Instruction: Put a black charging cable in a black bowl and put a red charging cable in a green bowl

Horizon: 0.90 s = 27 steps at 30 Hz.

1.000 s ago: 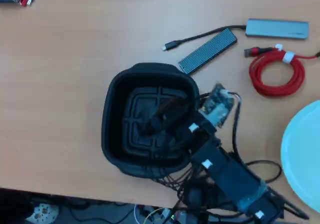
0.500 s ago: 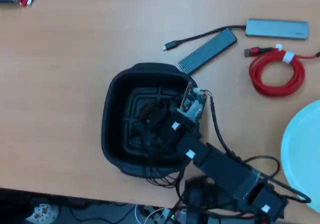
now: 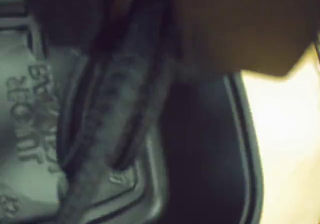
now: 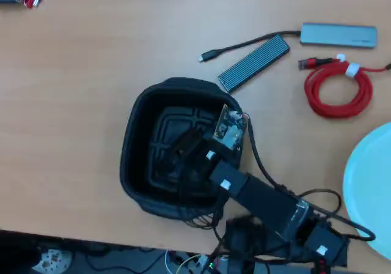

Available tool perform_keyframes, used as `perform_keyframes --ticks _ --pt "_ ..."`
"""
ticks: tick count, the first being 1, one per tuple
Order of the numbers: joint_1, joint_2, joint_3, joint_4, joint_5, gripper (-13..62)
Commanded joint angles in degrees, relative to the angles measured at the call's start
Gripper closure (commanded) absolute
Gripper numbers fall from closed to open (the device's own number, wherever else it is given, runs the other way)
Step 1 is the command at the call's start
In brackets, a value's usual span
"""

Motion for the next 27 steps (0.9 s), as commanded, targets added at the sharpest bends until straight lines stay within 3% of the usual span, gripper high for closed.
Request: perform_keyframes --ticks 1,9,11,17,19,22,27 --pt "-0.97 -0.09 -3.25 -4.83 0.97 55.8" --pt "-1.05 -0.09 -3.69 -3.87 -4.57 52.0" --pt "-1.05 -0.09 -3.78 -3.34 -4.75 44.0" --pt "-1.14 -0.26 -5.01 -0.62 -5.45 7.6" --pt "-1.14 -0.18 -5.54 0.53 -5.36 -0.1" --pt "-0.97 -0.09 -5.62 3.08 -5.01 -6.4" --pt "-0.88 0.00 -8.17 11.87 -4.39 -7.4"
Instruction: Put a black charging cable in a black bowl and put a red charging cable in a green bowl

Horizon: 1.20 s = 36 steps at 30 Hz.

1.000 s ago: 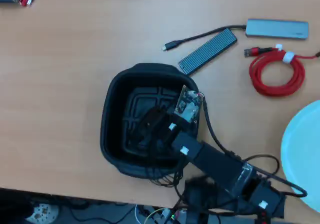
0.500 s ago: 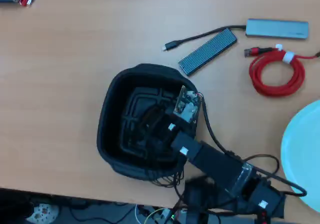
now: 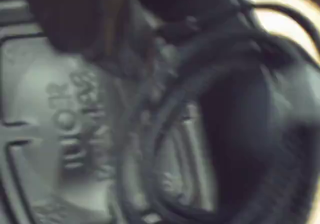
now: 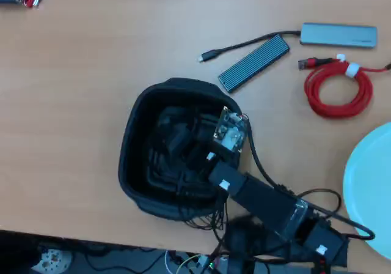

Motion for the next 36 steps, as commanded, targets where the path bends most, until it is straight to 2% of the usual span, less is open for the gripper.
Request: perform_keyframes --ticks 1,7,10,13,20,24,29,36 --pt "-0.18 0.26 -8.44 3.96 0.62 -7.4" --pt "2.46 0.26 -10.11 4.92 1.05 -6.0" --pt "3.96 0.09 -13.01 5.01 1.14 -0.9" --pt "5.01 0.18 -13.97 4.92 1.05 9.8" --pt "11.95 0.35 -16.08 5.36 1.14 43.7" --pt "17.14 0.35 -15.56 5.36 1.32 56.2" --pt "29.00 0.44 -15.38 7.03 1.14 57.6" --pt "53.79 0.18 -13.45 12.57 2.64 57.6"
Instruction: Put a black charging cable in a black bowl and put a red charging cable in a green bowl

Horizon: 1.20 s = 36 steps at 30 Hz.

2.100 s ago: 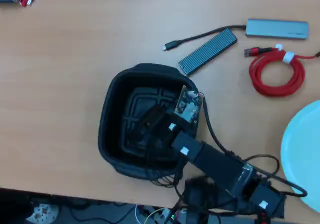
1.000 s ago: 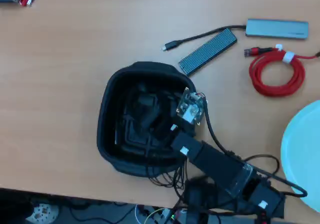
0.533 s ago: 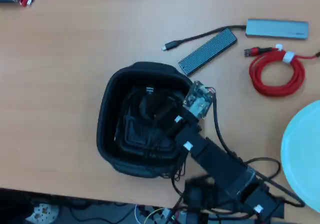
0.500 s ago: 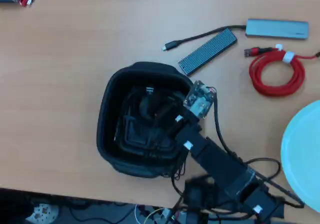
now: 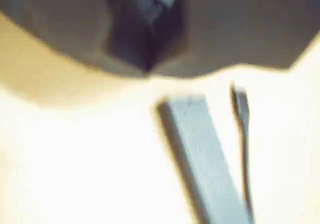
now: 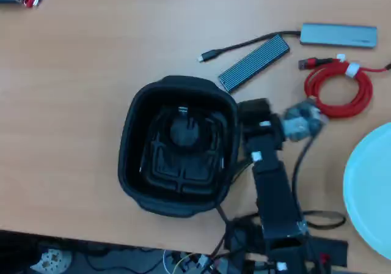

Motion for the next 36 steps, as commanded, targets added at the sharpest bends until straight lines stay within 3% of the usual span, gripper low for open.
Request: perform_keyframes --ticks 1,8,15,24,30,36 --pt "7.47 0.26 -3.78 0.79 3.25 57.6" --pt "21.27 -2.02 -1.85 2.81 6.77 57.6" --pt "24.08 -13.36 -3.87 2.99 6.77 55.2" --pt "26.28 -18.37 -5.19 2.99 6.94 36.3" --pt "27.60 -23.99 -6.24 1.93 7.29 19.2" --pt "29.53 -31.46 -9.58 1.67 7.21 10.7"
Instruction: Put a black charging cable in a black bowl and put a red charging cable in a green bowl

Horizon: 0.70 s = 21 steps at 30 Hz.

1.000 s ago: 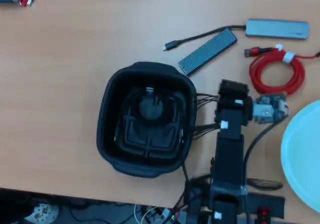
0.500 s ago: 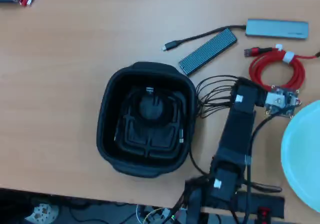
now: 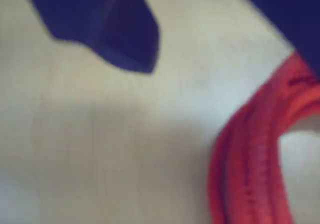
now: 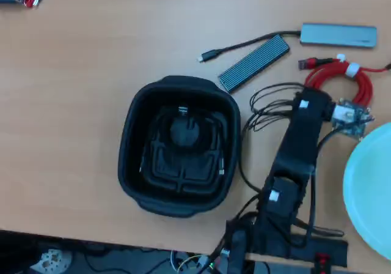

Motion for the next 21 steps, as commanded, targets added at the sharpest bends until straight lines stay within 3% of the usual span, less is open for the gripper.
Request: perform_keyframes --ticks 1,6,18,21 --pt "1.05 -1.67 -6.06 -1.32 0.62 9.9" --pt "2.46 -5.36 -8.44 -1.23 0.62 6.9" --pt "4.83 -14.24 -12.66 -0.70 0.70 8.0" --pt "5.10 -15.29 -13.18 -0.62 0.70 13.9"
